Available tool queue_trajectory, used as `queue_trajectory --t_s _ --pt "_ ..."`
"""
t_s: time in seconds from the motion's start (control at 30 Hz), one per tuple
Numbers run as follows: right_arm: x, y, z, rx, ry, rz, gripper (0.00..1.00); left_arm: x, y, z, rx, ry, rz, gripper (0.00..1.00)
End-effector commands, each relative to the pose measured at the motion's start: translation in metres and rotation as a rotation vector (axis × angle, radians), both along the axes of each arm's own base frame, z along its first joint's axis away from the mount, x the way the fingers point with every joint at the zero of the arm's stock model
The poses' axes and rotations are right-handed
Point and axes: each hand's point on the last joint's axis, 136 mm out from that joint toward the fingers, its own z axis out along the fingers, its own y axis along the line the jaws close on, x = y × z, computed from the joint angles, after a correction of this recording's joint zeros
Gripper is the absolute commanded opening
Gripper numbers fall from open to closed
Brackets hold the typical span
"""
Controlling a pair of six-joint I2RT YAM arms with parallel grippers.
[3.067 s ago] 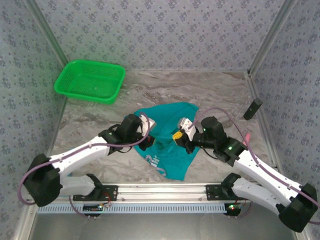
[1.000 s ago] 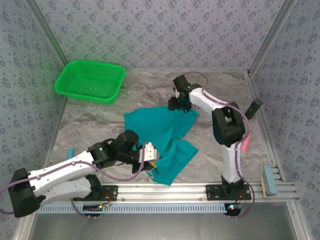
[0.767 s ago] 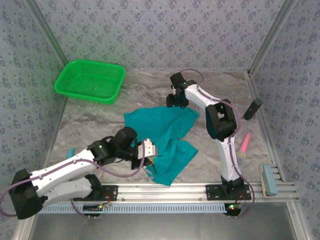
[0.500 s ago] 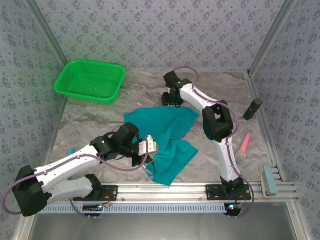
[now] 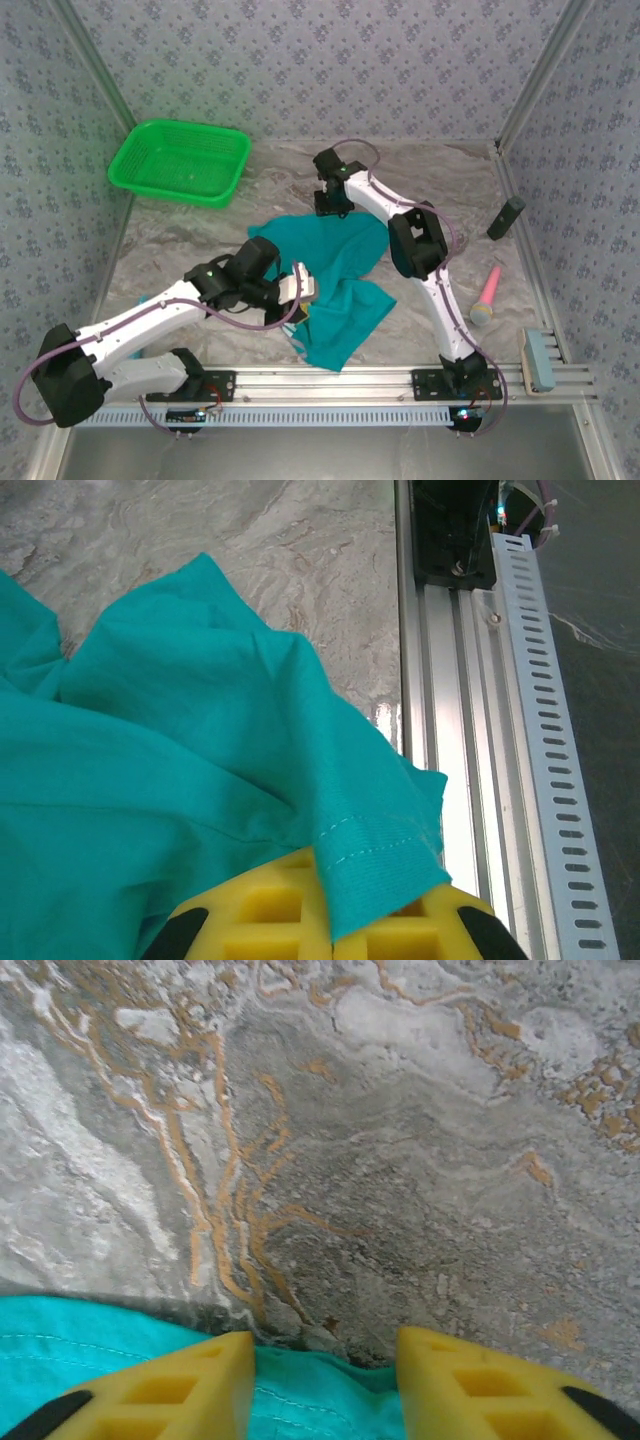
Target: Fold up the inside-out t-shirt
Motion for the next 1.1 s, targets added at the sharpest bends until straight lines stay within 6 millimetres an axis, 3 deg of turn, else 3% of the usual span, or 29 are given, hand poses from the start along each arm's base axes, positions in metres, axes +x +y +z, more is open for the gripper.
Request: queue_trajectory --t_s 0.0,0.07,0.2,0.37,0.5,0.67,0.73,0.8,0.87,0.93,1.07 --pt "-0.004 -0.001 -0.011 -0.031 0.025 0.014 0.2 -0.001 -0.001 0.012 -0.035 0.012 -0.026 0.0" --pt "-0.002 0.0 -0.004 -0.022 0.013 0.019 0.06 0.002 0.001 0.013 -0.041 0.014 -0.018 0.0" --pt "0.005 -0.001 0.024 0.018 -0.026 0.01 0.0 0.007 0.004 0.018 -0.051 0.013 -0.011 0.0" --pt "0.021 -0.011 0.091 0.109 -0.137 -0.038 0.0 0.011 0.002 0.043 -0.062 -0.037 -0.043 0.0" --pt "0.033 -0.035 0.156 0.139 -0.268 -0.09 0.0 0.011 -0.002 0.072 -0.086 -0.083 -0.106 0.0" --pt "0.04 -0.089 0.251 0.118 -0.483 -0.192 0.0 0.005 -0.003 0.117 -0.161 -0.246 -0.274 0.0" --pt "0.037 -0.111 0.29 0.114 -0.568 -0.228 0.0 0.016 0.0 0.133 -0.18 -0.353 -0.289 0.0" --pt "0.031 -0.139 0.332 0.091 -0.667 -0.285 0.0 0.04 0.008 0.153 -0.175 -0.475 -0.259 0.0" --pt "0.018 -0.165 0.376 0.083 -0.77 -0.337 0.0 0.067 0.019 0.184 -0.175 -0.59 -0.217 0.0" --pt "0.003 -0.184 0.411 0.084 -0.85 -0.373 0.0 0.081 0.027 0.21 -0.195 -0.669 -0.224 0.0" --pt "-0.033 -0.22 0.452 0.059 -0.936 -0.481 0.0 0.084 0.029 0.236 -0.235 -0.738 -0.306 0.0"
